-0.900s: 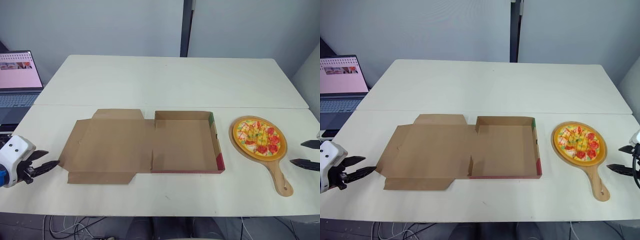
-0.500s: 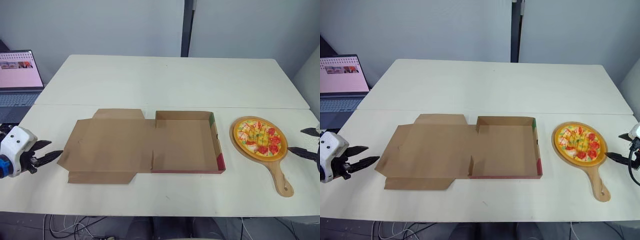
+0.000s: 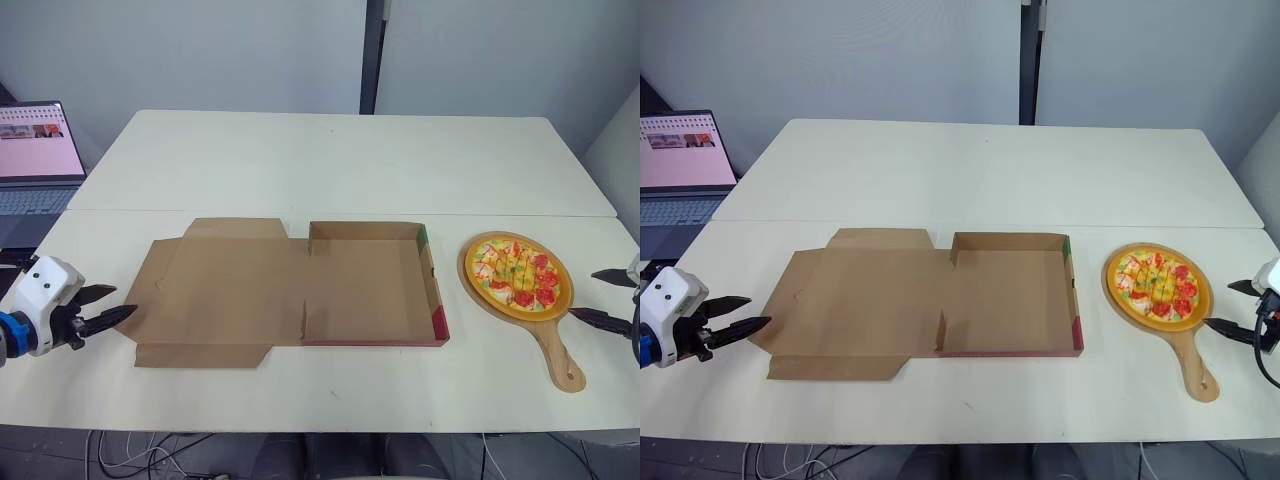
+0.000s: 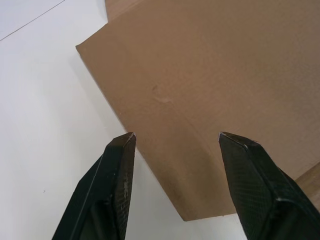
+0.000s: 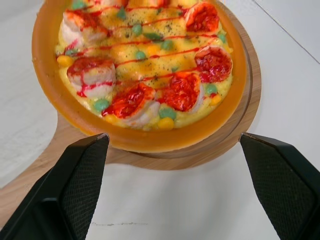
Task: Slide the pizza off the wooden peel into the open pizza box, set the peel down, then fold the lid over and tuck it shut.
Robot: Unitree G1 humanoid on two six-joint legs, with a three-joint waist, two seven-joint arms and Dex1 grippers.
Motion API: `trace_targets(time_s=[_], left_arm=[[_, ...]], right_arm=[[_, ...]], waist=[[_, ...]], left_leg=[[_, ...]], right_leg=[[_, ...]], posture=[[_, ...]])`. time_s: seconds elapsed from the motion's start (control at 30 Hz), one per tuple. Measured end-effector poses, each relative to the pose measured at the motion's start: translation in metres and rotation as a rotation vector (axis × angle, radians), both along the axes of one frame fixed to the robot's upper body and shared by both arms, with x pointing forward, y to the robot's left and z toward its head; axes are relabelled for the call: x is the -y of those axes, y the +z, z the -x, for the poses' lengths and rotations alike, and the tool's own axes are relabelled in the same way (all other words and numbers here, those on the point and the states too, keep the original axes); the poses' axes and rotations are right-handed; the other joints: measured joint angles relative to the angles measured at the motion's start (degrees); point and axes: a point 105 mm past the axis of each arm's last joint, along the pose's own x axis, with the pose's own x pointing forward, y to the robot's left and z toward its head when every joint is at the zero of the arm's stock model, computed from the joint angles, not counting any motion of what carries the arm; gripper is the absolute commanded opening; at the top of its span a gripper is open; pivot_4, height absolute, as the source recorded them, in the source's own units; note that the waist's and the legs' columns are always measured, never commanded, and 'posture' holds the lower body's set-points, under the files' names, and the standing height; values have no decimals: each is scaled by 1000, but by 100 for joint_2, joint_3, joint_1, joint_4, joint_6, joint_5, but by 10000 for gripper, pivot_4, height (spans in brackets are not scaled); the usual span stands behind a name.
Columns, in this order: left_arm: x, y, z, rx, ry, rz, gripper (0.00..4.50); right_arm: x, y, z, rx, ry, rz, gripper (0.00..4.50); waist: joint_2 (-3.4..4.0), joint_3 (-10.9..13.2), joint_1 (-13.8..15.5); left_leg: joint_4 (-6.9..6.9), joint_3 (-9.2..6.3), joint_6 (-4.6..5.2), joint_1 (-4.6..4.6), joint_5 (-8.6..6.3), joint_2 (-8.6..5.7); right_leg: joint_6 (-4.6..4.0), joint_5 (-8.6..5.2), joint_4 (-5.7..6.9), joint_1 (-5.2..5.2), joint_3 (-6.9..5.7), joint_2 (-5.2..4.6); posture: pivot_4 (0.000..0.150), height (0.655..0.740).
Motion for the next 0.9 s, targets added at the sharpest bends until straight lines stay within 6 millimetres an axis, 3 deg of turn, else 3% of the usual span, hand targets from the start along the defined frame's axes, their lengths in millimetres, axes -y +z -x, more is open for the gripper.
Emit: trace_targets(time_s=[0.1, 0.3, 0.47, 0.63, 0.8, 0.9], left_arm=[[3, -5, 6, -40, -16, 35, 44800], [36, 8, 4, -16, -155, 48, 44800], [92, 22, -4, 27, -355, 82, 44800], [155, 42, -10, 75, -608, 86, 44800], [199, 59, -9, 116, -783, 93, 44800], [215, 62, -7, 109, -854, 122, 44800]], right_arm=[[1, 4, 1, 4, -22, -30, 45000], [-5, 15, 7, 28, -41, -59, 45000], [-16, 23, 18, 51, -62, -111, 45000], [-32, 8, 39, -26, -98, -150, 45000], [-29, -14, 52, -114, -221, -115, 45000], [-33, -29, 51, -153, -274, -134, 45000]], waist=[[0, 0, 0], [-1, 1, 17], [-5, 0, 42], [-10, -1, 41], [-9, -1, 0], [-11, 0, -21]], left_leg=[[0, 1, 0, 0, 0, 0], [0, -5, 0, -3, 0, 3], [3, -7, 0, -11, 0, -3], [5, -12, -1, -17, 0, -12], [4, -14, -1, -13, 0, -12], [6, -14, -1, -12, 0, -9]], right_leg=[[0, 0, 0, -1, 2, -2], [3, -2, -1, 3, 2, -5], [11, -7, -3, 10, 1, -2], [13, -7, -9, 10, 3, 5], [14, -8, -9, 11, 10, 16], [13, -7, -8, 11, 13, 24]], posture=[[1500, 7368], [1500, 7368], [1500, 7368], [1500, 7368], [1500, 7368], [1500, 7368]])
